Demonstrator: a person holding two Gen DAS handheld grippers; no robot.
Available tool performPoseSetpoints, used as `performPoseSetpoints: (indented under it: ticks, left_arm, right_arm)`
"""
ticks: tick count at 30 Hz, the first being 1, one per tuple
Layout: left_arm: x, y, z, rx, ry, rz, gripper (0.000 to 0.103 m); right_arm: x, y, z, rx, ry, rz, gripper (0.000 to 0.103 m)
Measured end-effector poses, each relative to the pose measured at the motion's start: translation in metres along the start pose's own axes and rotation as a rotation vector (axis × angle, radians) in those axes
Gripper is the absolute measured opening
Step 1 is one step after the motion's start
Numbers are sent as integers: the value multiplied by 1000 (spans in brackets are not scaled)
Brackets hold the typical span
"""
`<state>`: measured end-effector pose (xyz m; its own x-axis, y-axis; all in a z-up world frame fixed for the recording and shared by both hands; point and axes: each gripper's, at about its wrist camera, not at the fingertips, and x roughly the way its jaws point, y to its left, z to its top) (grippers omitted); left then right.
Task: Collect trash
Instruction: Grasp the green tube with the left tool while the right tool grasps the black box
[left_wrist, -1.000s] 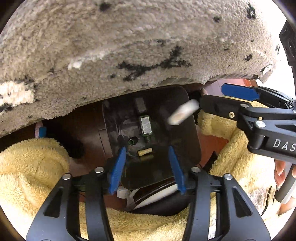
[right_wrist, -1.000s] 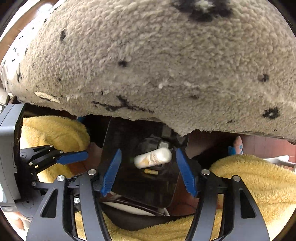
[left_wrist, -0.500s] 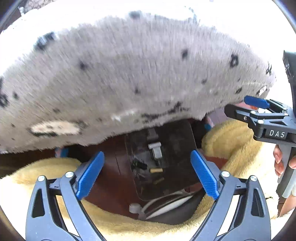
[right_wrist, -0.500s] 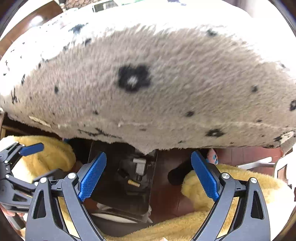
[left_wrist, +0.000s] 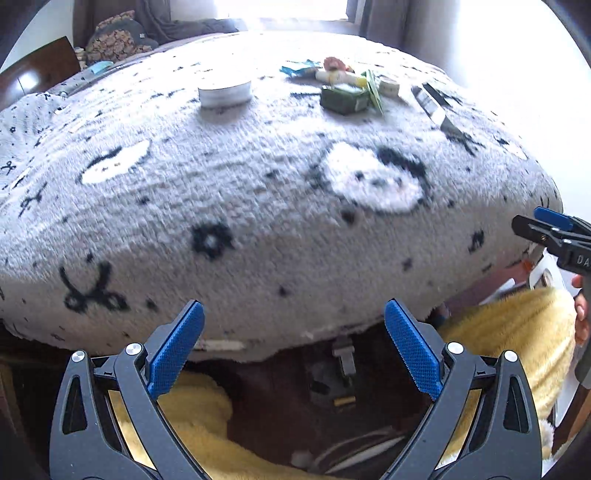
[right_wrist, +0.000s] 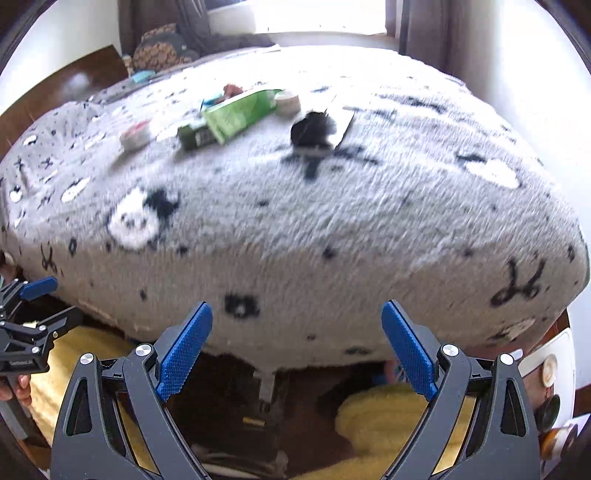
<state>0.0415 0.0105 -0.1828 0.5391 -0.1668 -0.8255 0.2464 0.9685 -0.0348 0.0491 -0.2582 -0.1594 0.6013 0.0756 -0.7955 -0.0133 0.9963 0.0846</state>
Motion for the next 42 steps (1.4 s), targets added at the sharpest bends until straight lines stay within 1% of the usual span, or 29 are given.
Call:
performPoseSetpoints:
  ticks: [6, 10, 16, 19, 22, 23, 24, 25, 26, 27, 29, 30, 31, 32, 34, 35, 37, 38, 39, 40, 41, 42]
  left_arm:
    - [5, -1, 32, 22, -42, -3, 93]
    - [15, -5, 63, 25, -66, -23, 93]
    - [33, -27, 114, 80, -107, -62, 92]
    - [41, -39, 140, 99, -128, -86, 92]
    - [53, -51, 165, 126, -135, -95, 86]
    - [56, -54, 171, 133, -135, -98, 85]
    - [61, -58, 177, 140, -134, -103, 84]
    - [65, -60, 182, 144, -132, -106, 83]
    - [69, -63, 187, 148, -131, -111, 82]
    - [73, -64, 191, 152, -129, -117, 81]
    - [82, -68, 199, 158, -124, -128, 80]
    - [86, -70, 203, 159, -122, -131, 80]
    - [91, -72, 207, 159, -120, -134, 78]
    - [96, -74, 212, 159, -116, -139, 76]
    - [104, -78, 220, 160, -109, -150, 70]
    - [108, -80, 224, 162, -106, -154, 68]
    - [114, -84, 231, 167, -99, -163, 58]
    - [117, -86, 234, 170, -96, -162, 56]
    - [120, -88, 236, 173, -90, -160, 52]
    - [124, -89, 238, 176, -82, -159, 44]
    - [127, -91, 239, 178, -73, -157, 40]
    - [130, -93, 240, 184, -64, -152, 31]
  right_arm:
    - [8, -17, 33, 27, -55, -29, 93]
    - [23, -18, 61, 39, -71, -39, 93]
    - [48, -20, 95, 37, -82, -42, 91]
    - [61, -22, 115, 45, -89, -35, 84]
    - [74, -23, 134, 46, -93, -14, 77]
    - [78, -23, 139, 47, -88, -10, 71]
    - [83, -23, 144, 48, -81, -4, 67]
    - [89, -24, 148, 51, -74, 2, 66]
    - [95, -23, 152, 52, -66, 6, 63]
    - [102, -23, 156, 51, -53, 9, 55]
    - [114, -24, 161, 53, -41, 3, 51]
    - [118, -24, 162, 51, -36, -6, 37]
    - [123, -25, 164, 46, -32, -14, 28]
    - [125, -27, 165, 46, -38, -9, 24]
    - [126, -29, 166, 33, -55, -15, 20]
    - [125, -31, 167, 31, -58, -15, 15]
    - [123, -37, 169, 33, -66, -21, 9]
    - [119, -41, 170, 35, -74, -32, 7]
    - [116, -46, 170, 38, -81, -37, 7]
    - [113, -49, 171, 40, -86, -38, 7]
    - [109, -52, 171, 39, -92, -40, 7]
    - [105, -55, 170, 35, -101, -45, 7]
